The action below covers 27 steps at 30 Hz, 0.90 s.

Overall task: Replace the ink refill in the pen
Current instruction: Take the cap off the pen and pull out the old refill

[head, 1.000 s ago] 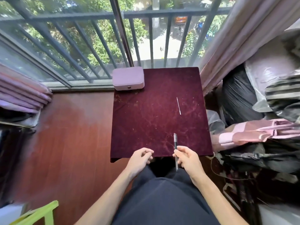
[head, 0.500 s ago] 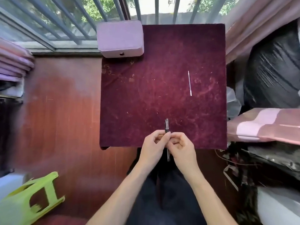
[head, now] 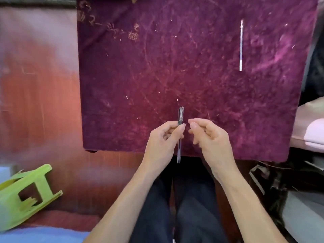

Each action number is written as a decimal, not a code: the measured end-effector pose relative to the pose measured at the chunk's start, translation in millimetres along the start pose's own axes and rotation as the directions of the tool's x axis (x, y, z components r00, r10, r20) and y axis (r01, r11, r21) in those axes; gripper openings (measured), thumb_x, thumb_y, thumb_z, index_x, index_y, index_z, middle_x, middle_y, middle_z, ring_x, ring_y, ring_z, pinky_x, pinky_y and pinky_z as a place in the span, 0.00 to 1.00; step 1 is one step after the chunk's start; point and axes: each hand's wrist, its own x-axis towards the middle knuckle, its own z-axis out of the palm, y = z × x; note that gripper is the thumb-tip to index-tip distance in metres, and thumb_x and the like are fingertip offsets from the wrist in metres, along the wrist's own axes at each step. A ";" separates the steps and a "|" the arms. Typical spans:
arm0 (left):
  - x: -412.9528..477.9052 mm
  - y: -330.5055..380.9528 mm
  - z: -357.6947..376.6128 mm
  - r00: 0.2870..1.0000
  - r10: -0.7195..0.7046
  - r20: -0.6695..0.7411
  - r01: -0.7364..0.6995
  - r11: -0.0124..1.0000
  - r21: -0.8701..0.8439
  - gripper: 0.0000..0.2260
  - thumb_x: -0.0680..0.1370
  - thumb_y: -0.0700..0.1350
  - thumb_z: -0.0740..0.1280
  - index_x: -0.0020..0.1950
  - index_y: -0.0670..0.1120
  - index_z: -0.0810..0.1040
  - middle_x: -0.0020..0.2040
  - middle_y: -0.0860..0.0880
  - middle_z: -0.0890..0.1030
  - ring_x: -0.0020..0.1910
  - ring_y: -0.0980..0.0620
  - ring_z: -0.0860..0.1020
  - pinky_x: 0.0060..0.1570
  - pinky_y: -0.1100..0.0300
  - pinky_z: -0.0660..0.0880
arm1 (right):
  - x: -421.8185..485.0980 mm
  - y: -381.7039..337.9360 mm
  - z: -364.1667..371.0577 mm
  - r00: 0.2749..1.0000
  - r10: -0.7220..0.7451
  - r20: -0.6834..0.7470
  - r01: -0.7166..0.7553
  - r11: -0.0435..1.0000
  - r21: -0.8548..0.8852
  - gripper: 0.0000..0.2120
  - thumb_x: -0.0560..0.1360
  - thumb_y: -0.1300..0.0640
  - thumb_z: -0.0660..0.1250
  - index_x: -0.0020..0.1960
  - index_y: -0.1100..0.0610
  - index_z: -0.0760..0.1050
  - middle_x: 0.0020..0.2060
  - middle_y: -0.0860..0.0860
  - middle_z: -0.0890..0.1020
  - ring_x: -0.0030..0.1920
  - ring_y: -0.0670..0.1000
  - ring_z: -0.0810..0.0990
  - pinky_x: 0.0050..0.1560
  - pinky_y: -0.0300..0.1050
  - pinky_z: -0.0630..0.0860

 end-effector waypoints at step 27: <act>52.6 -20.7 7.0 0.990 0.107 0.092 -0.079 0.960 -0.268 0.13 0.87 0.46 0.55 0.49 0.46 0.76 0.32 0.54 0.67 0.27 0.60 0.64 0.27 0.66 0.63 | 68.1 15.1 23.3 0.994 0.005 0.113 -0.032 0.972 0.233 0.05 0.80 0.53 0.75 0.52 0.53 0.89 0.28 0.41 0.77 0.27 0.39 0.70 0.29 0.34 0.67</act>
